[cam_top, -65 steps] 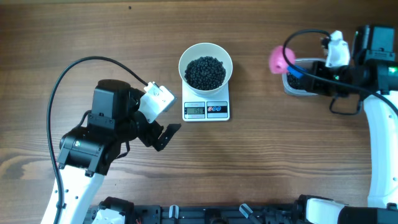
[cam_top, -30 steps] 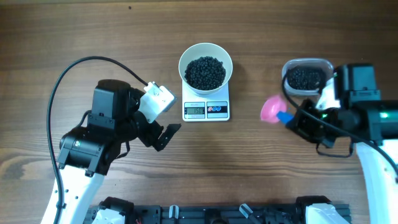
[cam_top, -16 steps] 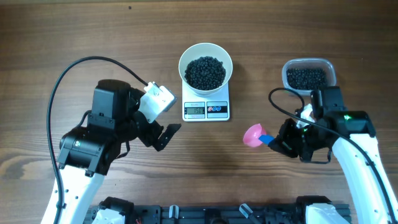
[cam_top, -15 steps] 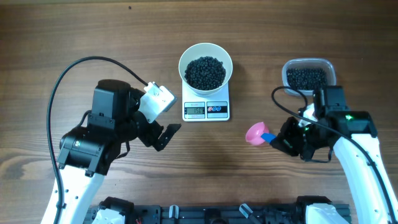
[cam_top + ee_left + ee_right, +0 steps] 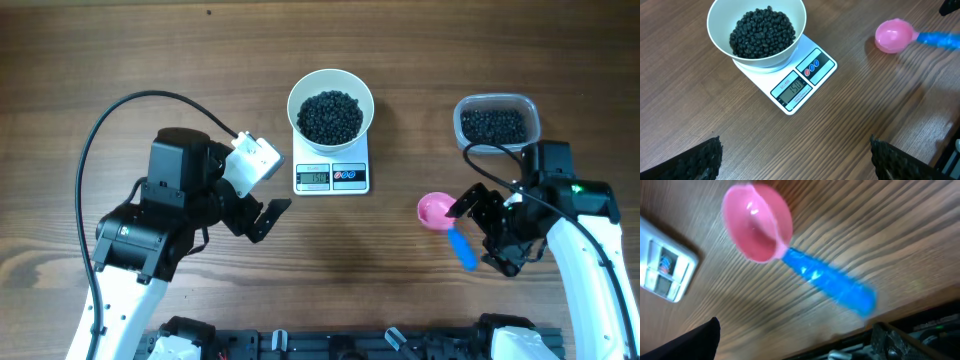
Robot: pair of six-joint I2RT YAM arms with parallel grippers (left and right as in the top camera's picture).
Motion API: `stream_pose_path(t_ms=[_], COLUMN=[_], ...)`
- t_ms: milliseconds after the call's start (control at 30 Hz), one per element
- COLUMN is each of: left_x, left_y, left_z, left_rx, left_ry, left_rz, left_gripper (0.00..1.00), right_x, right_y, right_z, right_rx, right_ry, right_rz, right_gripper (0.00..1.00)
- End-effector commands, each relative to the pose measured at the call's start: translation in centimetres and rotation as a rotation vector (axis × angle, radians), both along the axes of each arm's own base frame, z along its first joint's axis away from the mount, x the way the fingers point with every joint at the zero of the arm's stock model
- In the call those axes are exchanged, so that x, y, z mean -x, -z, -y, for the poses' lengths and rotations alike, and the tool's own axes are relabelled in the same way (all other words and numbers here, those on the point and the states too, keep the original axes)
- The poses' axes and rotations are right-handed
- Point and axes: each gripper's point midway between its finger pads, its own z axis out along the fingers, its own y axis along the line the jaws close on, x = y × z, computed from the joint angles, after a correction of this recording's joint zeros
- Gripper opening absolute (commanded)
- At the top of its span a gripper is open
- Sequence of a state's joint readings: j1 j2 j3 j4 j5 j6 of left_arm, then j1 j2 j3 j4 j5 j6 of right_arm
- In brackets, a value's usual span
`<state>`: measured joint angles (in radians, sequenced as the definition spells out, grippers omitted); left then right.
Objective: Scoop item into bowl and weigh 150g on scale
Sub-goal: 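Lower the pink scoop onto the table below the tub and release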
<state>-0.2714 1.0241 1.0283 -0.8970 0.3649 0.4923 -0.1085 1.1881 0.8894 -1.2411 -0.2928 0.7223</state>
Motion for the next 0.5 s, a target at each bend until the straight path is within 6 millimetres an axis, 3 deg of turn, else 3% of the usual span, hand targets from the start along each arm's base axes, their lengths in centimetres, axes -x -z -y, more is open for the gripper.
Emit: stream_pose_path(t_ms=[0,67,100,167,233,300,467], left_x=[-0.2,-0.2,-0.2,-0.2,-0.2,-0.2,-0.2], left_y=[-0.7,-0.7,-0.7,-0.7,-0.7,-0.7,-0.7], left_z=[0.0,0.0,0.0,0.0,0.0,0.0,0.0], left_rx=[0.015,0.015,0.014,0.014,0.014,0.015,0.015], left_ry=[-0.005,-0.005,-0.005,-0.005,-0.005,-0.006,-0.006], left_rz=[0.014,0.014,0.014,0.014,0.014,0.014,0.014], left_gripper=[1.00,1.00,1.00,1.00,1.00,1.00,1.00], right_x=[0.3,-1.7,-5.0,-9.5,-14.6,-16.3,-14.7], right_y=[0.7,0.5,-0.1,-1.8,-5.2,-6.8,-5.5], right_z=[3.4,5.4,5.6,5.6,5.0,4.8,4.0], right_rx=[0.195,0.288,0.286,0.266,0.201,0.134,0.076], right_ry=[0.065,0.206,0.210,0.202,0.208,0.301,0.351], right_rz=[-0.029,0.037,0.175,0.373,0.623,0.699,0.599], right_gripper=[1.00,1.00,1.00,1.00,1.00,1.00,1.00])
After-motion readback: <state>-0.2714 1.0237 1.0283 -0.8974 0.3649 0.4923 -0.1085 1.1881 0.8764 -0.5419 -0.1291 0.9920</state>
